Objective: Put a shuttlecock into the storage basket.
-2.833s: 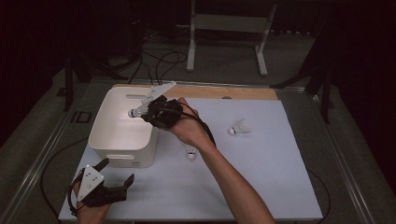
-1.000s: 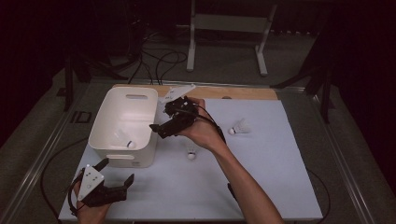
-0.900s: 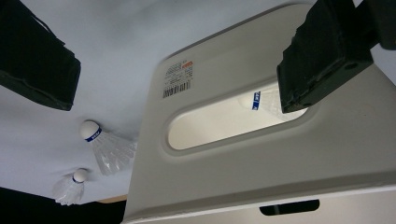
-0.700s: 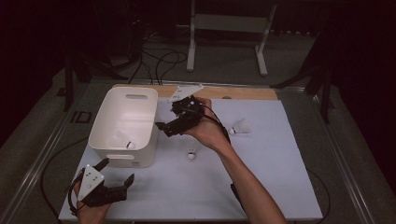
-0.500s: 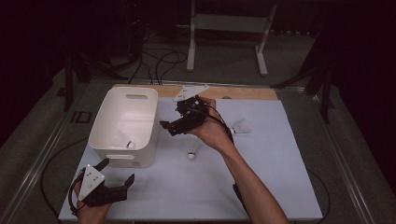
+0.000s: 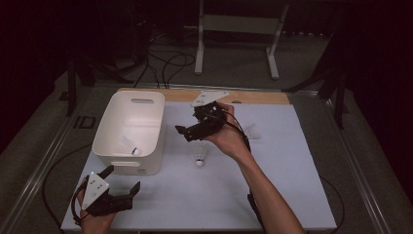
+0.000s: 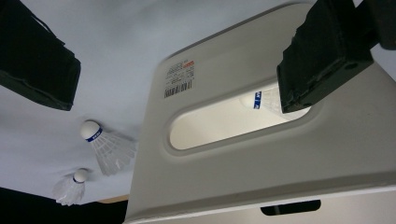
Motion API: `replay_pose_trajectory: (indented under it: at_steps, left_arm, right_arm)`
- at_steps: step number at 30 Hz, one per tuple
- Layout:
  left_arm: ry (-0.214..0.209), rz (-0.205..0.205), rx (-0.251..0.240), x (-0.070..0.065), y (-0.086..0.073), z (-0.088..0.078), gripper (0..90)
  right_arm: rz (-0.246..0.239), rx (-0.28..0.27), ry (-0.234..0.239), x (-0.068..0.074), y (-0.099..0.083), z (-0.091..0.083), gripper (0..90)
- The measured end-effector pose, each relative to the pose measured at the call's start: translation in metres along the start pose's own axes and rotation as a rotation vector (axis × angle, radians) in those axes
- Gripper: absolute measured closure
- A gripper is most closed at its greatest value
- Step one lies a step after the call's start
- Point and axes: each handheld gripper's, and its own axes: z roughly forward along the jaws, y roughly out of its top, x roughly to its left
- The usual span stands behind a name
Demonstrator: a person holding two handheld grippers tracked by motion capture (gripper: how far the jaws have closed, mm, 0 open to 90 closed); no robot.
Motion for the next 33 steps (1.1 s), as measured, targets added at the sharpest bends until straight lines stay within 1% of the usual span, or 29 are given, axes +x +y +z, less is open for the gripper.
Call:
replay_pose_trajectory:
  at_steps: [2,5,12,17,19,20,22,28,33]
  left_arm:
    - [0.001,-0.001,0.001,0.000,0.000,0.000,0.0]
    - [0.002,-0.003,-0.002,0.000,0.000,0.000,0.0]
    - [0.002,-0.002,-0.001,0.000,0.000,0.000,0.0]
    - [0.000,-0.001,-0.002,0.000,0.000,0.000,0.0]
    - [0.001,-0.001,-0.002,0.000,0.000,0.000,0.0]
    - [0.001,-0.002,-0.002,0.000,0.000,0.000,0.0]
    - [0.002,-0.002,-0.003,0.000,0.000,0.000,0.0]
    - [0.000,-0.003,-0.004,0.000,0.000,0.001,0.0]
    - [0.000,-0.003,-0.005,0.000,0.000,0.001,0.0]
  right_arm:
    - [-0.002,0.000,-0.006,-0.002,-0.002,-0.001,8.4]
    - [0.013,-0.001,-0.015,-0.004,-0.006,-0.002,8.4]
    - [0.023,-0.004,-0.021,-0.007,-0.011,-0.006,8.4]
    - [0.031,0.001,-0.036,-0.012,-0.017,-0.010,8.4]
    - [0.027,-0.001,-0.039,-0.013,-0.018,-0.010,8.4]
    - [0.038,-0.003,-0.040,-0.014,-0.019,-0.012,8.4]
    - [0.037,-0.003,-0.047,-0.016,-0.022,-0.012,8.4]
    - [0.052,-0.003,-0.048,-0.020,-0.027,-0.015,8.4]
    - [0.056,-0.003,-0.062,-0.024,-0.032,-0.017,8.4]
